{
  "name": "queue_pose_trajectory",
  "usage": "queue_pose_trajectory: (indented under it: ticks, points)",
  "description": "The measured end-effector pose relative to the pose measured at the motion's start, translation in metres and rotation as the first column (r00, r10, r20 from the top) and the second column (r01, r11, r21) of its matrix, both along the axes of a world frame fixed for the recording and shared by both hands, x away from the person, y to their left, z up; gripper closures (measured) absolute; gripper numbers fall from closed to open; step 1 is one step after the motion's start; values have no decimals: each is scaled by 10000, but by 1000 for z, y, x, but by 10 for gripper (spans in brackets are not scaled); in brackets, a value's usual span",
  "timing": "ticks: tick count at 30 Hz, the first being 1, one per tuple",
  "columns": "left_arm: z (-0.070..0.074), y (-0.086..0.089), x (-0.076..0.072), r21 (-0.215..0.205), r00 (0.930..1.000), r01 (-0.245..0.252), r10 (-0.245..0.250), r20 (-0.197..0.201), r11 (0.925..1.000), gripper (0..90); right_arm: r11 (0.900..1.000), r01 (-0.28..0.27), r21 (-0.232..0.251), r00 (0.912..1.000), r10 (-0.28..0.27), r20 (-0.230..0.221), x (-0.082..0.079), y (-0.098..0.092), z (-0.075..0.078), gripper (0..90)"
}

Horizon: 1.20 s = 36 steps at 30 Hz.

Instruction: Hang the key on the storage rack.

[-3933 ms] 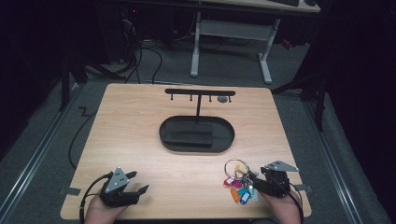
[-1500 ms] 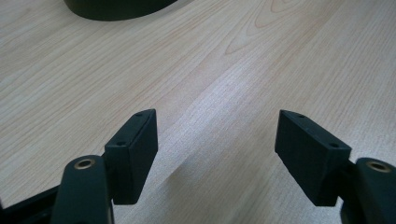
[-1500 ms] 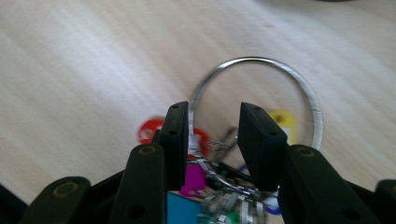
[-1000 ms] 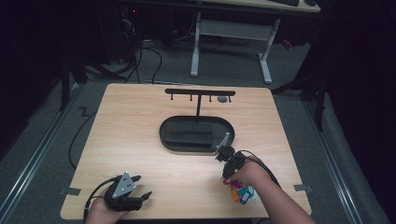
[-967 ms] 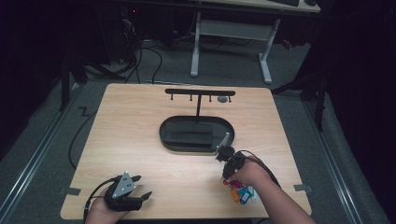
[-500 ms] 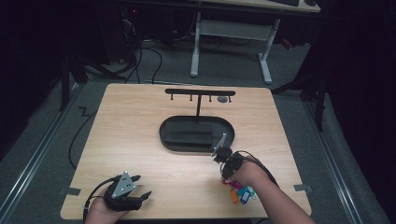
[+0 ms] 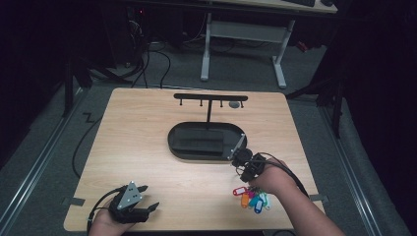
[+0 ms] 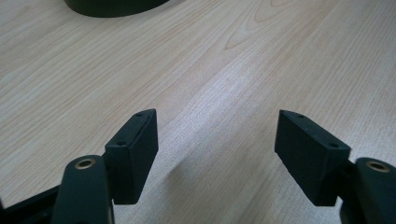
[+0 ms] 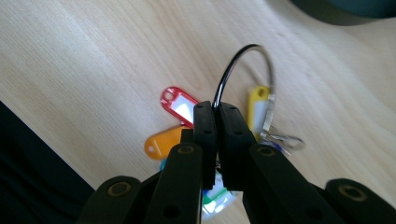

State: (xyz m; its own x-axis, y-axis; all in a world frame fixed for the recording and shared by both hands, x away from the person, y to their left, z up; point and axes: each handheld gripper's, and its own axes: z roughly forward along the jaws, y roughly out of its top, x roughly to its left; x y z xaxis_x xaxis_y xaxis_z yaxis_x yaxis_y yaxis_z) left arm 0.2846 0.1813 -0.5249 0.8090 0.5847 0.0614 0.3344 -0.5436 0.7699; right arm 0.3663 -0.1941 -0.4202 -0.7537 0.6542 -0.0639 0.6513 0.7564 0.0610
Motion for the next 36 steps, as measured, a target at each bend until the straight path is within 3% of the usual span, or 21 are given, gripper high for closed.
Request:
queue_pose_trajectory:
  ticks: [7, 11, 19, 36]
  points:
    - [0, -1, 0, -34, 10000, 58, -58, 33, 10000, 308, 9999, 142, -95, 9982, -136, 585, -4, -10, 35, 879]
    - [-1, -1, 1, -29, 10000, 90, -90, 13, 10000, 308, 9996, 280, 21, 9974, -280, 662, -5, -17, 55, 880]
    - [1, 1, -1, -53, 10000, 15, -14, 78, 10000, 309, 9995, 99, -303, 9977, -79, 669, -6, -15, 69, 881]
    - [2, 4, -1, -141, 9999, -49, 50, 118, 9999, 308, 9996, 79, 264, 9967, -100, 800, 0, -14, 111, 881]
